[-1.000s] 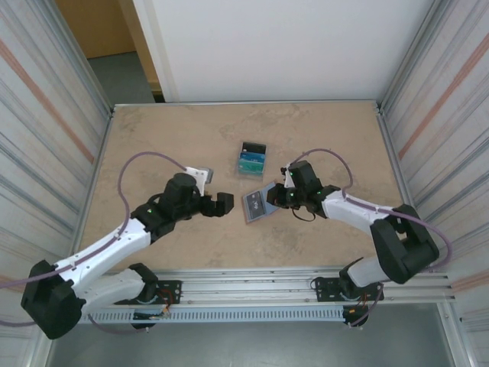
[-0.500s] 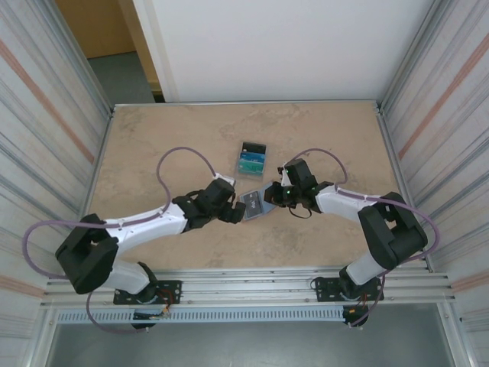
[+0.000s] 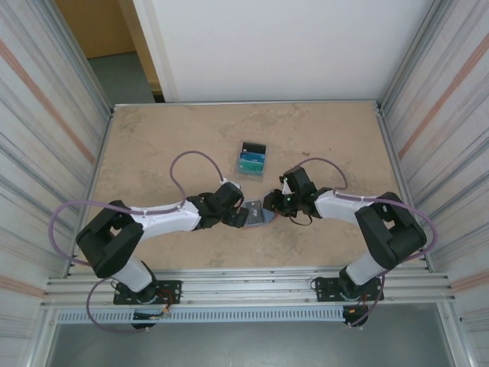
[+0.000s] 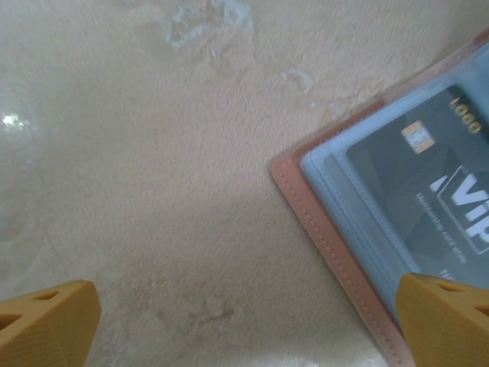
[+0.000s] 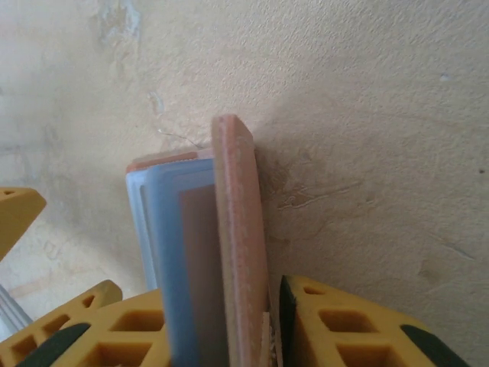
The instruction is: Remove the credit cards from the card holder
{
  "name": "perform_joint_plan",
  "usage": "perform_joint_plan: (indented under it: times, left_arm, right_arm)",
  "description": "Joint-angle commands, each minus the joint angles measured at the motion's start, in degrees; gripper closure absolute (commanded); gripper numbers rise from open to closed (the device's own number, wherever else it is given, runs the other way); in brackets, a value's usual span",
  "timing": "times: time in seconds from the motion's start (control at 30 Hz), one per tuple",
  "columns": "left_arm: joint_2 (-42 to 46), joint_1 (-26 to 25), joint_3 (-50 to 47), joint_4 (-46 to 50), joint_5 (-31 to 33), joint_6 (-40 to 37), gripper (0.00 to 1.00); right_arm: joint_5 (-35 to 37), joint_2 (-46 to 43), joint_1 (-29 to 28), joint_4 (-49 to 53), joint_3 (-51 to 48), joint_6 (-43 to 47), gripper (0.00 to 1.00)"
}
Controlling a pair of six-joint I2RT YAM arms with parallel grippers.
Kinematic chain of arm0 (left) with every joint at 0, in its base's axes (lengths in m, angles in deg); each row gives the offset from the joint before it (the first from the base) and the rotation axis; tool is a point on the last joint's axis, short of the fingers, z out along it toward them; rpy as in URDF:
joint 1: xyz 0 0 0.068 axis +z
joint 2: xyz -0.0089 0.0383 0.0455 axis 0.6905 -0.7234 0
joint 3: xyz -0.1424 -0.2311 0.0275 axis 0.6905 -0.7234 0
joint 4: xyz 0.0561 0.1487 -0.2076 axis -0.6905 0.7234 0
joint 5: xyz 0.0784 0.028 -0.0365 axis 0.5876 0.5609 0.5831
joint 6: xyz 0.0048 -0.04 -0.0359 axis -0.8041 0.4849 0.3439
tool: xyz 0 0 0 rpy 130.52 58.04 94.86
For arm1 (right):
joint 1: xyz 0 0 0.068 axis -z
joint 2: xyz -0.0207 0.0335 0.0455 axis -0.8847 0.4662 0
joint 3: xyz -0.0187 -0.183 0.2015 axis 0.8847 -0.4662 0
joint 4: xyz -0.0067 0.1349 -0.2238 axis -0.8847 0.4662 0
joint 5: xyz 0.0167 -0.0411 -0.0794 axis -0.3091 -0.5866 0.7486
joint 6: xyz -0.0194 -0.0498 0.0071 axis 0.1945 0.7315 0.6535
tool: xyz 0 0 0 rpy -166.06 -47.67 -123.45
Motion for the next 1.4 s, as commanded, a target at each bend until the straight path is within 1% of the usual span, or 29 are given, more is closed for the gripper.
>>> perform_joint_plan:
  times: [0.0,0.17,0.4,0.53,0.6,0.67,0.77,0.9,1.07,1.2,1.27,1.37]
  left_arm:
    - [-1.5,-0.9,2.7,-1.2,-0.7,0.4,0.01]
    - [-3.8,-1.6,4.4,-1.5,-0.7,0.1,0.01]
    - [-6.6,-1.7,6.3,1.8,0.3,1.4,0.01]
    - [-6.3,-1.7,5.8,2.1,0.3,2.1,0.01]
    - [-5.6,-1.7,5.5,2.2,0.3,2.4,0.01]
    - [-4.8,-1.7,5.2,2.1,0.4,2.7,0.02]
    - [-3.4,-1.7,4.5,1.9,0.5,3.4,0.01]
    - [-2.1,-1.7,3.6,1.6,0.4,3.9,0.01]
    - [-2.4,-1.7,2.7,2.0,0.2,4.3,0.01]
    - [-2.7,-1.7,2.1,1.5,-0.4,4.8,0.01]
    - [-3.0,-1.6,2.1,1.4,-0.4,4.9,0.01]
    - [-3.6,-1.6,2.4,1.3,-0.6,4.7,0.01]
  right_arm:
    - [3.3,-0.3,-0.4,3.3,0.0,0.1,0.63]
    - [8.5,-3.0,-0.4,9.9,0.8,2.3,0.55]
    - [18.0,-12.2,0.2,22.1,2.8,7.1,0.35]
    - [23.0,-18.8,0.7,28.4,5.3,9.2,0.32]
    - [23.8,-21.6,0.6,29.7,6.5,9.9,0.33]
    - [23.0,-23.2,-0.2,29.5,7.3,10.6,0.37]
    - [20.4,-22.9,-3.0,27.9,8.7,11.2,0.44]
    - [12.1,-18.0,-4.6,24.2,10.2,10.6,0.54]
    - [4.1,-10.5,-4.0,19.6,10.3,10.3,0.59]
    - [-2.5,-4.8,-2.2,15.6,10.0,10.4,0.63]
    - [-4.7,-2.6,-1.4,13.8,9.8,10.3,0.65]
    - [-5.6,-0.6,-0.8,12.7,9.7,10.7,0.7]
